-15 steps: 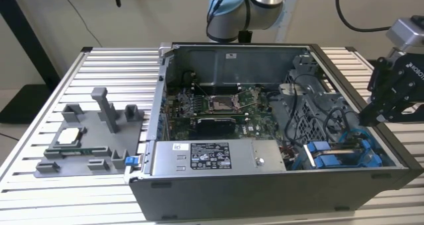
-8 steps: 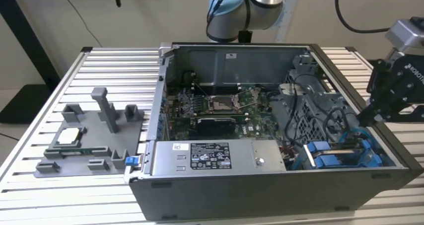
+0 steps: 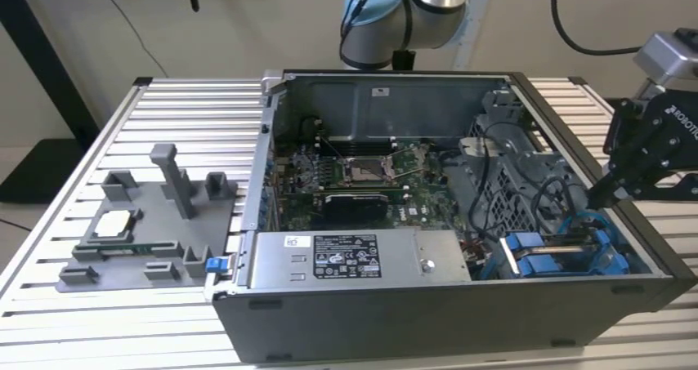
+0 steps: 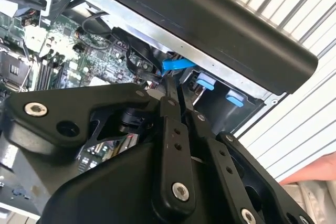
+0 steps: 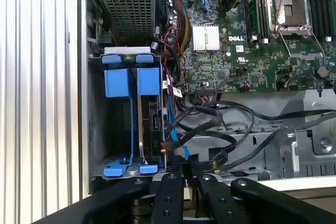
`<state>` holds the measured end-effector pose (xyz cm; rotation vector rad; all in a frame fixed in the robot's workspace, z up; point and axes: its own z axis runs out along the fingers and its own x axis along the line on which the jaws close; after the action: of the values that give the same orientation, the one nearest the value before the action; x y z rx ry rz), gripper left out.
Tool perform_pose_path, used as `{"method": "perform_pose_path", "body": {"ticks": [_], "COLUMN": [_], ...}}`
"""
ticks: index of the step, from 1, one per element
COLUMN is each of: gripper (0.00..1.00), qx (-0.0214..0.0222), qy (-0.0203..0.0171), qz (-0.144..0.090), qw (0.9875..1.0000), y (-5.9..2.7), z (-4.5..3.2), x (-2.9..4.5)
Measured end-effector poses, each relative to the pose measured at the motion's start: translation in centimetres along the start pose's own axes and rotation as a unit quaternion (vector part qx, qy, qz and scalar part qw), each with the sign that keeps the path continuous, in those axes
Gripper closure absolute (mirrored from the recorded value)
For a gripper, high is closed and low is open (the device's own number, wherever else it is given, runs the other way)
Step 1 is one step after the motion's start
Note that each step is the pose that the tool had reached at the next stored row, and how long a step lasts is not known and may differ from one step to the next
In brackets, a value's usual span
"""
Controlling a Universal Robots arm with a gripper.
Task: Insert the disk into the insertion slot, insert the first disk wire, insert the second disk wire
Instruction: 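Insert the second disk wire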
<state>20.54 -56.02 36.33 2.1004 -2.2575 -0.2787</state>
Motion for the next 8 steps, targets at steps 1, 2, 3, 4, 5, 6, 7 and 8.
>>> {"method": "perform_pose_path", "body": {"ticks": [1,2,3,4,5,6,7,8], "gripper": [1.0,1.0,1.0,1.0,1.0,1.0,1.0,1.0], "qx": [-0.0004,-0.0008,-0.0023,-0.0043,-0.006,-0.0075,-0.0088,-0.0095], "qy": [0.0001,0.0001,0.0002,0.0004,0.0005,0.0005,0.0006,0.0007], "qz": [0.0,0.0,0.0,0.0,0.001,0.001,0.001,0.001], "qw": [1.0,1.0,1.0,1.0,1.0,1.0,1.0,1.0], "y": [0.0,0.0,-0.01,-0.01,0.0,0.01,0.03,0.05], "z": [0.0,-0.01,-0.01,-0.02,-0.04,-0.09,-0.15,-0.25], "x": [0.0,0.01,0.0,0.01,0.01,0.0,0.0,-0.01]}}
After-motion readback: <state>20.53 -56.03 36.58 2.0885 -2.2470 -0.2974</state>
